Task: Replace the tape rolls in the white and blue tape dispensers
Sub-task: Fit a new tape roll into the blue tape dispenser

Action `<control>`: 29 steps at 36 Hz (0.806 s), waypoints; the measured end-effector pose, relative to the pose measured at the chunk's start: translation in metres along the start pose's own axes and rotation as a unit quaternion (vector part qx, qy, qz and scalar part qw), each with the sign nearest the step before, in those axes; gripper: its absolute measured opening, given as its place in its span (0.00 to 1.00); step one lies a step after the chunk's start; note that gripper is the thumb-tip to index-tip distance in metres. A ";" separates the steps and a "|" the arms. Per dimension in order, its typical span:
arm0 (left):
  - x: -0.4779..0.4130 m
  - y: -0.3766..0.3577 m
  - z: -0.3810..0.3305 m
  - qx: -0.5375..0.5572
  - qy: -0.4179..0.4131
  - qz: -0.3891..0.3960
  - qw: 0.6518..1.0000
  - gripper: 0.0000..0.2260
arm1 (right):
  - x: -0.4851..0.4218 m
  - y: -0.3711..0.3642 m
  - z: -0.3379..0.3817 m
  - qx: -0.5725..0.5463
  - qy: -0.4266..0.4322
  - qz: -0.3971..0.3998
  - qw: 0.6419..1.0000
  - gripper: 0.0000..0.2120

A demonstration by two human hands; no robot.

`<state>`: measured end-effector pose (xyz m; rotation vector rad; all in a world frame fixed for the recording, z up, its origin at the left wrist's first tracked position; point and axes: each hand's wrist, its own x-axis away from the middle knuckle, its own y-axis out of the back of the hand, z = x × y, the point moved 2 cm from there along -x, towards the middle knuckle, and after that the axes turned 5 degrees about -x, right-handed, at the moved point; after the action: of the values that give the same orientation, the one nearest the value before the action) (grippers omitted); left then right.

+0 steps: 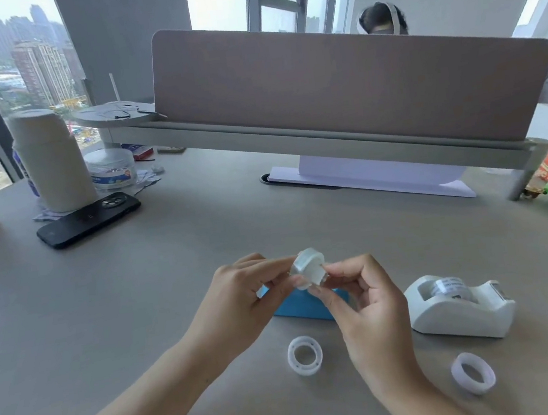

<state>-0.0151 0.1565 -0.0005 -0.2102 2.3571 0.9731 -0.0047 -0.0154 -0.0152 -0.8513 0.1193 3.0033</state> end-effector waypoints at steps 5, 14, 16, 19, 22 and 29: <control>0.000 0.001 -0.001 0.016 0.010 0.007 1.000 0.11 | 0.000 0.002 0.000 0.018 0.019 -0.004 1.000 0.13; 0.001 0.002 -0.004 0.063 0.051 0.028 0.996 0.13 | -0.003 0.005 -0.002 0.019 0.028 -0.009 0.999 0.11; 0.002 0.003 -0.005 0.067 0.053 0.025 0.996 0.16 | -0.003 0.005 -0.002 0.014 0.030 -0.007 0.999 0.10; 0.002 0.003 -0.005 0.067 0.053 0.020 0.996 0.18 | -0.003 0.005 -0.002 0.013 0.028 -0.007 1.000 0.09; 0.001 0.004 -0.006 0.067 0.048 0.013 0.997 0.18 | -0.004 0.005 -0.002 0.017 0.025 -0.004 1.000 0.09; 0.001 0.007 -0.005 0.061 0.032 0.005 0.998 0.20 | -0.004 0.005 -0.002 0.028 0.018 0.012 0.999 0.10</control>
<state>-0.0207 0.1582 0.0056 -0.1864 2.4692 0.8351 -0.0004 -0.0208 -0.0144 -0.9053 0.2142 2.9924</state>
